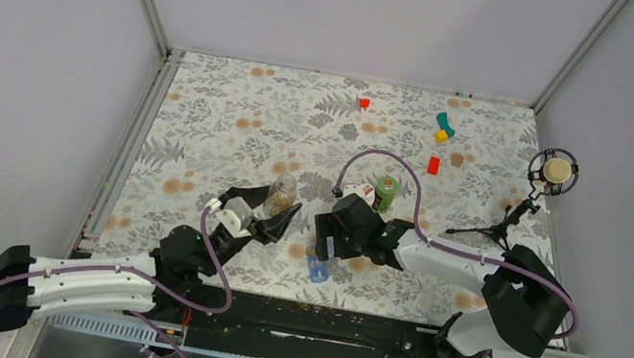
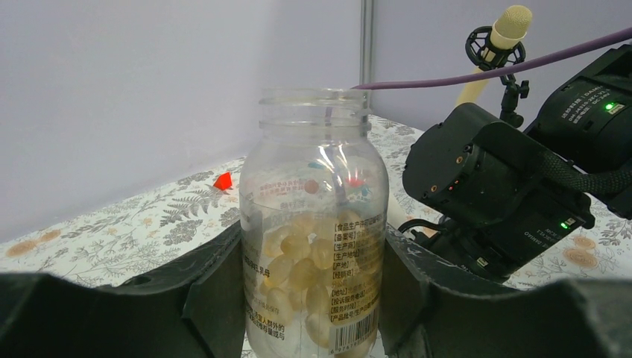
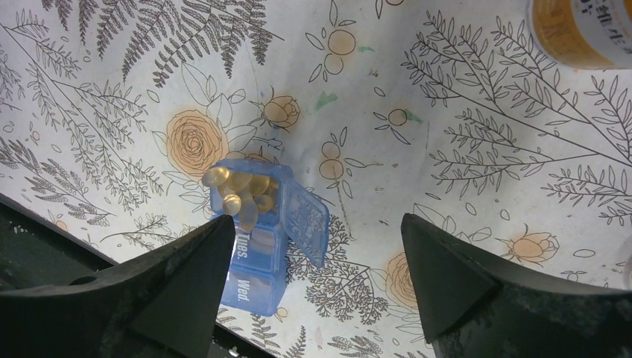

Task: Sort the pills into containers
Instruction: Adjust the pill in the pill container.

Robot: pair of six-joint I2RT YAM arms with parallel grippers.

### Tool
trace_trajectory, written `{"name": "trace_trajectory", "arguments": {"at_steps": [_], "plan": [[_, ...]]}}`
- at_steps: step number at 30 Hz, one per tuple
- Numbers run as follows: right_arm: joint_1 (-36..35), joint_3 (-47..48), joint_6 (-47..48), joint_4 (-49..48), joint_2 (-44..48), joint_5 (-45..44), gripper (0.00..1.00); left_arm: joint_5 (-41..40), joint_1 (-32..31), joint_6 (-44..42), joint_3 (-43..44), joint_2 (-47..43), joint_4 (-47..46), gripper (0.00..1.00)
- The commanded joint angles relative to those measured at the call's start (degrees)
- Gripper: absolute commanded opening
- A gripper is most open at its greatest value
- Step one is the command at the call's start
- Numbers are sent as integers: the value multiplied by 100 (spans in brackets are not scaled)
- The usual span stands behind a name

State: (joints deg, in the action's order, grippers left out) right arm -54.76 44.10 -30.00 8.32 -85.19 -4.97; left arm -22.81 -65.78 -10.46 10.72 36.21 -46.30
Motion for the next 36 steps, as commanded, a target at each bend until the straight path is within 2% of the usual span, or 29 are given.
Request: {"name": "trace_trajectory", "arguments": {"at_steps": [1,13,20,26,29,32,33,35,36], "plan": [[-47,169,203,-86,-8,59,91,-116,19,55,-6,-126,-271,0],[-77,233,260,2,-287,-61,85,-190,21,-112,-22,-322,-143,0],[-78,244,-1,12,-112,-127,66,-198,21,-114,-35,-364,-98,0],[-78,231,-147,-1,44,-177,63,-184,21,-97,-44,-440,-26,0],[-74,211,-203,-21,104,-188,59,-188,20,-105,-53,-476,-2,0],[-78,209,-233,-24,107,-196,44,-173,21,-114,-49,-497,17,0],[-76,214,-234,-20,89,-197,42,-179,21,-114,-44,-500,17,0],[-76,231,-228,14,63,-193,42,-182,21,-122,-39,-505,36,0],[-77,248,-217,31,37,-182,48,-177,21,-119,-41,-507,44,0]]}}
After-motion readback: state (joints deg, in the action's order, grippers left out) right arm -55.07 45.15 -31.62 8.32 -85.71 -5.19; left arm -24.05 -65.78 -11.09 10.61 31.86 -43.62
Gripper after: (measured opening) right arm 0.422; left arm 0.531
